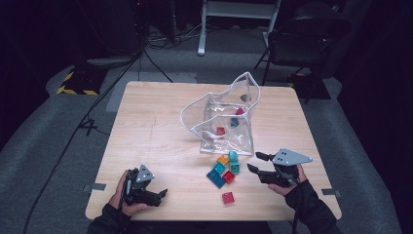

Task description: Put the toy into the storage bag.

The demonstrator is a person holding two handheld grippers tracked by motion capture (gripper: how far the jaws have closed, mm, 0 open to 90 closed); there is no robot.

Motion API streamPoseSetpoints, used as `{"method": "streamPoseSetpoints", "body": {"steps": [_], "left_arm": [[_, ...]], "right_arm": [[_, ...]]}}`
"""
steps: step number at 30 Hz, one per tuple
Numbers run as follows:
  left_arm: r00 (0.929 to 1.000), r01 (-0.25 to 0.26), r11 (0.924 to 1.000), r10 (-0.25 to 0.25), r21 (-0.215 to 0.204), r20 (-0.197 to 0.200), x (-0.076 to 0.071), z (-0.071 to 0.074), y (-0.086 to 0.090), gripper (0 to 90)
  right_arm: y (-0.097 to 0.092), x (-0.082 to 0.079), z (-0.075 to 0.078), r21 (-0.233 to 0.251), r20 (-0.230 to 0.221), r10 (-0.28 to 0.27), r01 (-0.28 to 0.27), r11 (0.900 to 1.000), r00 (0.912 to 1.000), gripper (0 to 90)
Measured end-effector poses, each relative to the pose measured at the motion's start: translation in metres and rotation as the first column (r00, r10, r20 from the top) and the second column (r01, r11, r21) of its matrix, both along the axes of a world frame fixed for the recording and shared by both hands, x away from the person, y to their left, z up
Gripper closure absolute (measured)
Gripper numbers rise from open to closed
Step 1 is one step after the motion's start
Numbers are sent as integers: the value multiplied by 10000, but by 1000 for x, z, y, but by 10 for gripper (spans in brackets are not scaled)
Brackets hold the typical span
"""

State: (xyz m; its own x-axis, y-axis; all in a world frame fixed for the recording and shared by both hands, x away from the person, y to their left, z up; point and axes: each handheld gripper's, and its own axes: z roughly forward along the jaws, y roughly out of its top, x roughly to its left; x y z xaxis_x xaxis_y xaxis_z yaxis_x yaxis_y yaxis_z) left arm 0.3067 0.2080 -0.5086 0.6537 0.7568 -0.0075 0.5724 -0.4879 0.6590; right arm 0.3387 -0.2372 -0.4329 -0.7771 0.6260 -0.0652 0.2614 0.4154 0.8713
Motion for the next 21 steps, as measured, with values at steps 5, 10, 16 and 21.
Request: {"method": "streamPoseSetpoints", "body": {"steps": [5, 10, 16, 21], "left_arm": [[10000, 1, 10000, -1, 0, 0, 0, 0, 0, 5], [10000, 0, 10000, 0, 0, 0, 0, 0, 0, 6], [10000, 1, 10000, -1, 1, 1, 0, 0, 0, 5], [10000, -1, 10000, 1, -1, -1, 0, 0, 0, 5]], "right_arm": [[10, 3, -23, -453, -370, 157, -174, 9988, 9992, 449], [19, 9, -43, -858, -668, 146, -203, 9961, 9977, 449], [23, 20, -59, -1060, -944, -62, -39, 9944, 9955, 451], [30, 26, -67, -976, -1285, 21, -148, 9951, 9917, 439]]}}
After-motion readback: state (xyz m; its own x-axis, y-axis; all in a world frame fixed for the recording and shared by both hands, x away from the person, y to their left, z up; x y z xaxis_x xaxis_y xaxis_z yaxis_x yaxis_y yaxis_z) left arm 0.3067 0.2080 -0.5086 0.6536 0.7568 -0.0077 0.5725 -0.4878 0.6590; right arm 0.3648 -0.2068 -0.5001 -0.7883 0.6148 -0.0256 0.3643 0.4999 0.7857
